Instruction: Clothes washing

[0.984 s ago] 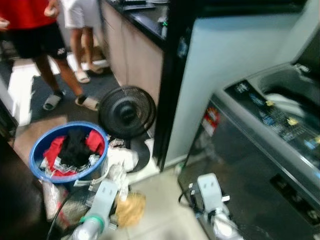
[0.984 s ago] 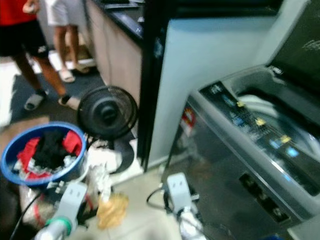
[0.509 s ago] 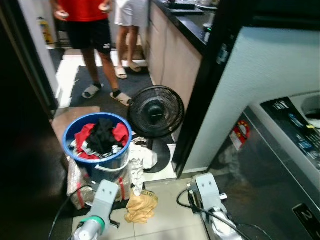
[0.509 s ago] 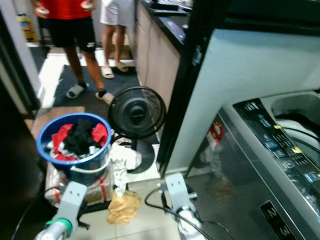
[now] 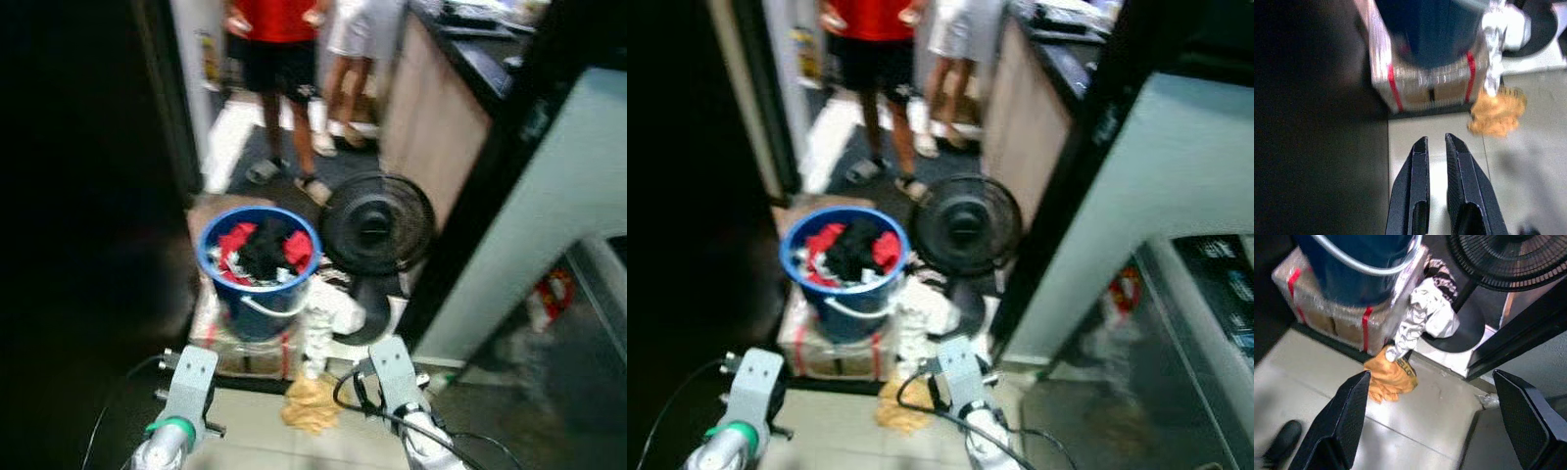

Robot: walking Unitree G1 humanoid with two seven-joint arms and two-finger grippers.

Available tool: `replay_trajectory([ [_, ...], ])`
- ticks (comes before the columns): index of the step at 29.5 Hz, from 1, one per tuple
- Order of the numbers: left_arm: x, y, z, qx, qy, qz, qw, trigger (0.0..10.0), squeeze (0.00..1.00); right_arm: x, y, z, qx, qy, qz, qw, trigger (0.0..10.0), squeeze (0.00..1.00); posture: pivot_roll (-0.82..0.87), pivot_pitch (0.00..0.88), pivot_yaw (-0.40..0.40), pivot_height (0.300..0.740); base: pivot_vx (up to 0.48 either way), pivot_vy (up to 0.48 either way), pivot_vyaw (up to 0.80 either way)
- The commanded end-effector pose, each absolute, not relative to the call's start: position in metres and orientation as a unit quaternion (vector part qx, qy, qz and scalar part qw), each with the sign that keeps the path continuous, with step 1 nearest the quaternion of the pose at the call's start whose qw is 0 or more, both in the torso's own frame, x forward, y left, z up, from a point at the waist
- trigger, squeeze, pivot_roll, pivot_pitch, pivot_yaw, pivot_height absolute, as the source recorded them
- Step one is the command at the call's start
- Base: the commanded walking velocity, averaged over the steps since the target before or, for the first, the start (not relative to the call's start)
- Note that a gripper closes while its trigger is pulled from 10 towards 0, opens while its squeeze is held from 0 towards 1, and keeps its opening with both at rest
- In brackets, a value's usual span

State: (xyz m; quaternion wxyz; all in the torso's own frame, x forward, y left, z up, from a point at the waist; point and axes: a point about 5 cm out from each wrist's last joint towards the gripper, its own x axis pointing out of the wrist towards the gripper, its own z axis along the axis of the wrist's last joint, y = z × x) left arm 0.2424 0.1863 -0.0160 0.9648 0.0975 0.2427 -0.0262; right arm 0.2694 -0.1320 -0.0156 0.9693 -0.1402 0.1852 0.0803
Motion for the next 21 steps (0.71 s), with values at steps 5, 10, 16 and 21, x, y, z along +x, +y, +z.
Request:
replay_trajectory([
  [5,0.2445,0.1836,-0.0156,0.095,0.243,-0.031,0.965,10.0,0.00,0.2693,-0.1340,-0.0163,-0.140,0.189,0.080,0.969,10.0,0.01,0.19,0.009,-0.050,0.740,0.000,0.000,0.80],
  [10,0.2463,0.1841,-0.0144,0.098,0.240,-0.027,0.965,10.0,0.00,0.2695,-0.1342,-0.0160,-0.140,0.188,0.080,0.969,10.0,0.04,0.18,0.009,-0.050,0.740,0.000,0.000,0.80],
  [16,0.2471,0.1843,-0.0133,0.104,0.232,-0.023,0.967,10.0,0.00,0.2722,-0.1328,-0.0128,-0.130,0.179,0.078,0.972,10.0,0.00,0.18,0.002,-0.052,0.740,0.000,0.000,0.53],
  [21,0.2479,0.1841,-0.0124,0.109,0.227,-0.022,0.968,10.0,0.00,0.2743,-0.1316,-0.0104,-0.122,0.173,0.077,0.974,10.0,0.00,0.18,0.002,-0.052,0.740,0.236,0.000,0.00],
])
